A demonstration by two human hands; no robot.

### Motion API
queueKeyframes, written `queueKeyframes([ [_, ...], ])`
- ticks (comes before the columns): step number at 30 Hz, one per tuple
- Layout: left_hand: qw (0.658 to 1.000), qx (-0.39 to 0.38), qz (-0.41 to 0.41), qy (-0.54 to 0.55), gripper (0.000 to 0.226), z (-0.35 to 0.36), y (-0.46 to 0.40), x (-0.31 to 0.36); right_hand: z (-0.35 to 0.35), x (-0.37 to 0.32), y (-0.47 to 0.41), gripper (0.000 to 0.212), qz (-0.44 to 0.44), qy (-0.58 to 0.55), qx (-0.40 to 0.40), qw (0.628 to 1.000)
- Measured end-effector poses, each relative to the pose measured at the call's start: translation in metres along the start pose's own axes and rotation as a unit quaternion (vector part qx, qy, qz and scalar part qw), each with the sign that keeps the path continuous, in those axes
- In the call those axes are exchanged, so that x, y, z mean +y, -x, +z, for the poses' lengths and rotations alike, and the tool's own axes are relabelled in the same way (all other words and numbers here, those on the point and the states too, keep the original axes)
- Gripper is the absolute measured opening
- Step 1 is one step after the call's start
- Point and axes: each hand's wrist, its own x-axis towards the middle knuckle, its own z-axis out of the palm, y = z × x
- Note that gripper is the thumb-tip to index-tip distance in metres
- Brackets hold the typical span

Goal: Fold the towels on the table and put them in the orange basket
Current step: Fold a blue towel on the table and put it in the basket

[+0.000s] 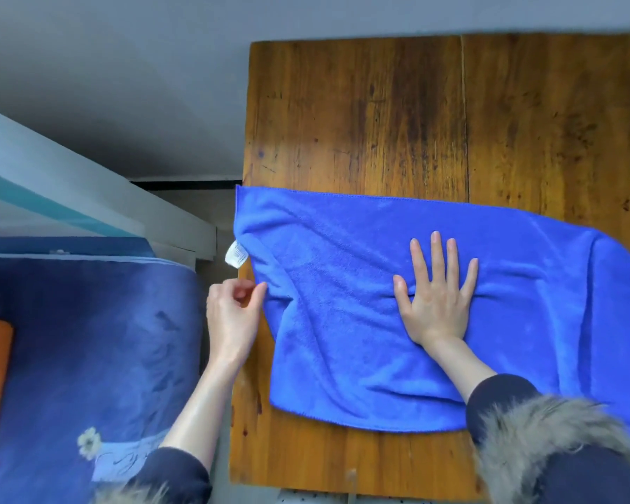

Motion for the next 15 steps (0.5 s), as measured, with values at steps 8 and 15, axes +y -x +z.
queueKeyframes([
  [8, 0.996, -0.019, 0.003, -0.09, 0.018, 0.008, 0.026, -0.004, 0.001, 0.001, 0.003, 0.062, 0.0, -0.004, -0.007, 1.0],
  [15, 0.999, 0.036, 0.026, 0.004, 0.01, -0.012, 0.025, -0.021, 0.002, 0.002, 0.003, 0.062, -0.005, -0.005, -0.007, 1.0],
])
